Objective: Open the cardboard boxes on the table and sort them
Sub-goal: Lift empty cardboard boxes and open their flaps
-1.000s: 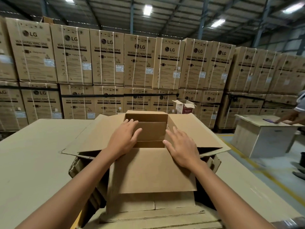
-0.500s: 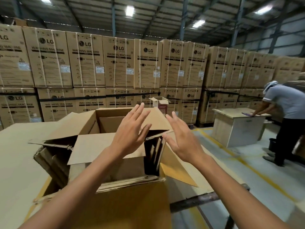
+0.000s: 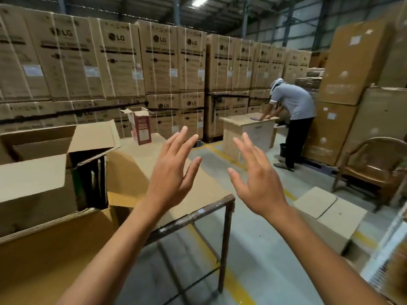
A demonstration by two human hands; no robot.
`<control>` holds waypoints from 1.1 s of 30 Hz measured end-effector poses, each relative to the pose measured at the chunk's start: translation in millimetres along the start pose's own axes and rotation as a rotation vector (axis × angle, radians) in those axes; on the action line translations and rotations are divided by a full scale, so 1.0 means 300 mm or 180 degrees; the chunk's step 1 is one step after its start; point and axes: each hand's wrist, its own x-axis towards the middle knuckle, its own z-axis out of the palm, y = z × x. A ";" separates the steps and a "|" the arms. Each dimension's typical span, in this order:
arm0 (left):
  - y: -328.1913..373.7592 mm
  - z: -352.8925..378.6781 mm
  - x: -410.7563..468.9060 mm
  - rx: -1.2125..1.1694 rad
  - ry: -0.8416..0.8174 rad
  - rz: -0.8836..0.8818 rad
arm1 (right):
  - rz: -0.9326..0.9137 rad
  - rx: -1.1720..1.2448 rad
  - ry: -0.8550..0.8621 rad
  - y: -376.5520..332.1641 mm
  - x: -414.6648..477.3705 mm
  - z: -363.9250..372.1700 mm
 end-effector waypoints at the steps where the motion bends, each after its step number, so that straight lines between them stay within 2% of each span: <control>1: 0.026 0.050 -0.001 -0.0105 -0.0014 -0.0057 | 0.0123 0.0003 0.0045 0.045 -0.025 -0.022; 10: 0.149 0.510 -0.034 -0.0830 -0.0160 -0.0498 | 0.1095 0.0169 0.0333 0.414 -0.193 -0.025; 13: 0.151 0.577 -0.047 -0.0913 -0.0118 -0.0631 | 0.1254 0.0355 0.0449 0.465 -0.206 0.004; 14: 0.121 0.742 -0.015 -0.1008 -0.0220 -0.0731 | 0.1440 0.0393 0.0390 0.606 -0.189 0.073; 16: 0.106 0.837 0.012 -0.1091 -0.0238 -0.0818 | 0.1463 0.0511 0.0455 0.688 -0.171 0.115; 23: 0.017 1.196 0.132 -0.1240 -0.0543 -0.0883 | 0.2032 0.0650 0.0238 1.027 -0.162 0.303; 33: -0.136 1.643 0.255 -0.1053 -0.0939 -0.1184 | 0.2268 0.0961 -0.0055 1.489 -0.035 0.541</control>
